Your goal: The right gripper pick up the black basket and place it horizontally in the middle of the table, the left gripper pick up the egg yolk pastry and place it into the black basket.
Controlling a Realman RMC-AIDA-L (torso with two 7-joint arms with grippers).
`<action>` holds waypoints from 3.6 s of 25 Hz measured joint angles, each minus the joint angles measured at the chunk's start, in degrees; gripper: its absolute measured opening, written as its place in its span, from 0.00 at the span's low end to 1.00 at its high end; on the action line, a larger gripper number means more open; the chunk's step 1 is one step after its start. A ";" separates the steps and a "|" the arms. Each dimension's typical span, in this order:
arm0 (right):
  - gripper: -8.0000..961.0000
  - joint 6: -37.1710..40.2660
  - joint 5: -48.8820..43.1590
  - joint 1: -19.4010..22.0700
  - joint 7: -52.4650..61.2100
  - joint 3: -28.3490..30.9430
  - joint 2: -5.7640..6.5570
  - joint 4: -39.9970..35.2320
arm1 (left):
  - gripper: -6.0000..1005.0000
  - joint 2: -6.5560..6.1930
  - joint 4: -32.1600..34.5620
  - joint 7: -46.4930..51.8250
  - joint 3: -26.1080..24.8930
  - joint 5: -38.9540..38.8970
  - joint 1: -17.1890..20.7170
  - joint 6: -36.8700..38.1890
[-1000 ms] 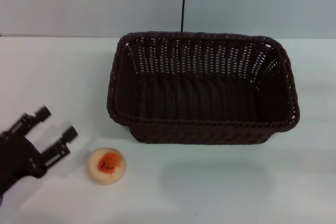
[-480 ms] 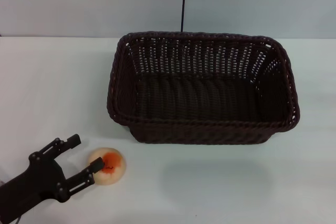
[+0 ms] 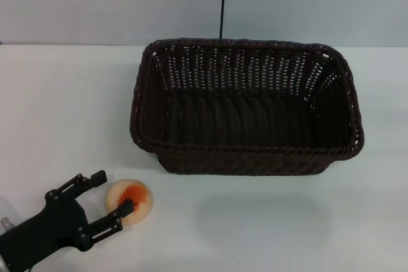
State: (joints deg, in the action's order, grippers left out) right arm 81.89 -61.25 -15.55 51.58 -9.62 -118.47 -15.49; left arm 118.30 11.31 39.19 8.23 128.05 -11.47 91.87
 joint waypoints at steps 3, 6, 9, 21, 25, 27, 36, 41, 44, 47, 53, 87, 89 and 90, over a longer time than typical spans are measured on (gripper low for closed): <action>0.29 -0.29 0.00 -0.33 0.00 0.02 0.00 0.02 | 0.65 0.00 -0.15 0.00 0.46 0.01 -0.20 -0.43; 0.29 -0.32 0.00 -0.68 0.00 0.04 0.00 0.02 | 0.65 -0.02 -0.15 0.00 1.02 0.01 -0.44 -0.66; 0.29 -0.33 0.00 -1.00 0.00 0.05 0.00 0.02 | 0.65 -0.07 -0.12 -0.04 2.22 0.01 -0.75 -1.02; 0.29 -1.79 -0.27 -1.95 0.01 -0.37 -0.07 0.11 | 0.35 -0.09 -0.15 -0.08 4.69 0.01 -1.80 -2.41; 0.29 -2.23 -0.36 -2.21 0.01 -0.48 -0.11 0.19 | 0.22 -0.17 -0.15 -0.08 5.27 0.01 -2.17 -2.19; 0.29 -2.26 -0.40 -2.23 0.01 -0.45 -0.13 0.40 | 0.20 -0.18 -0.15 -0.08 5.30 -0.02 -2.31 -1.89; 0.29 -2.09 -0.18 -2.12 0.01 -0.28 -0.21 1.08 | 0.16 -0.14 -1.41 -0.42 -10.16 -0.91 -2.42 9.47; 0.29 -1.72 -0.06 -1.76 0.05 -0.17 -0.17 1.62 | 0.13 -0.20 -6.92 -4.34 -24.02 -1.51 -3.06 10.82; 0.29 -1.67 -0.07 -1.69 0.18 -0.12 -0.22 1.92 | 0.10 -0.07 -9.59 -4.58 -25.63 -1.09 -5.32 10.54; 0.29 -1.65 -0.07 -1.67 0.28 -0.18 -0.22 2.19 | 0.08 0.18 -11.82 -4.57 -24.89 0.00 -7.75 8.99; 0.29 -1.83 -0.07 -1.67 0.48 -0.35 -0.27 2.59 | 0.11 0.42 -18.24 -4.57 -20.26 1.45 -12.69 1.38; 0.29 -1.91 0.27 -1.67 0.54 6.61 -0.30 4.35 | 0.41 -0.18 -18.07 -3.71 -51.13 0.97 1.63 9.21; 0.29 -1.82 0.27 -1.63 0.46 6.63 -0.32 4.53 | 0.36 -0.18 -17.98 -3.69 -51.35 0.95 1.84 9.63; 0.29 -1.82 0.27 -1.63 0.46 6.63 -0.32 4.53 | 0.34 -0.18 -17.98 -3.69 -51.42 0.95 1.92 9.75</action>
State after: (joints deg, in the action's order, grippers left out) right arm 80.07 -60.99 -17.18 52.04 -2.99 -118.79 -10.96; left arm 118.12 -6.67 35.50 -43.19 129.00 -9.55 101.63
